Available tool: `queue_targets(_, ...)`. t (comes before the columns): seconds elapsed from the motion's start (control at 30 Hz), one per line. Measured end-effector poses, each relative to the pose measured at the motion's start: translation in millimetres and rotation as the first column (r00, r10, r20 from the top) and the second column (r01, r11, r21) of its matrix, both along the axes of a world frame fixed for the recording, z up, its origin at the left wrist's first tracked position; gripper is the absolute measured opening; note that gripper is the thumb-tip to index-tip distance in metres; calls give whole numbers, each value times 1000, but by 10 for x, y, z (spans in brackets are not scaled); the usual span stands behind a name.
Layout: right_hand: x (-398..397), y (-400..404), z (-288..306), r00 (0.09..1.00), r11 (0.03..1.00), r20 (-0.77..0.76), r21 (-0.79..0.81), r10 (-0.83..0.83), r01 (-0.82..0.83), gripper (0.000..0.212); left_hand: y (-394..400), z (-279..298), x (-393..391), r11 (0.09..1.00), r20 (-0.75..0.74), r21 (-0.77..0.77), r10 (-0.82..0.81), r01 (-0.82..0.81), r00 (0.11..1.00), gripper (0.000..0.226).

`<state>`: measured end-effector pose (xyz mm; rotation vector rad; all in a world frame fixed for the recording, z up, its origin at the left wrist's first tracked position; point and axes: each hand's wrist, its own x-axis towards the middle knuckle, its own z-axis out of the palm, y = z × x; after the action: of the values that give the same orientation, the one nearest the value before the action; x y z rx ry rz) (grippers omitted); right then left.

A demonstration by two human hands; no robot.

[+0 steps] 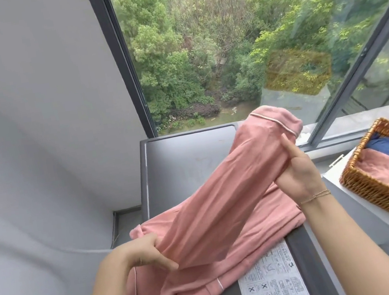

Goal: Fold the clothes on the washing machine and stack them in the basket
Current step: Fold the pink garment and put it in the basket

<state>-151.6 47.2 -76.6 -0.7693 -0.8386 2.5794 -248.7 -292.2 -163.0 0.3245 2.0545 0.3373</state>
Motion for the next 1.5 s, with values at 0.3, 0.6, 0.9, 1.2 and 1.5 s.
queue_targets(0.3, -6, 647, -1259, 978, 978, 188, -170, -90, 123, 115, 244, -166, -182, 967, -249, 210, 198, -147, 948, 51)
queue_targets(0.6, -146, 677, -1380, 911, 929, 275, 295, -307, 224, 48, 225, -287, -203, 979, -402, 130, 196, -157, 895, 49)
queue_targets(0.9, -100, 258, -1167, 663, 359, 420, 903, -620, -236, 64, 612, -166, 213, 991, -889, 126, 128, -32, 440, 38)
queue_targets(1.2, -19, 102, -1565, 717, -591, 682, 524, -140, -614, 74, 965, -703, 799, 998, -755, 18, -24, 58, 656, 88)
queue_targets(1.5, -110, 778, -1488, 514, -144, 847, 496, -136, -856, 65, 780, -660, 775, 995, -755, 44, 89, -85, 650, 101)
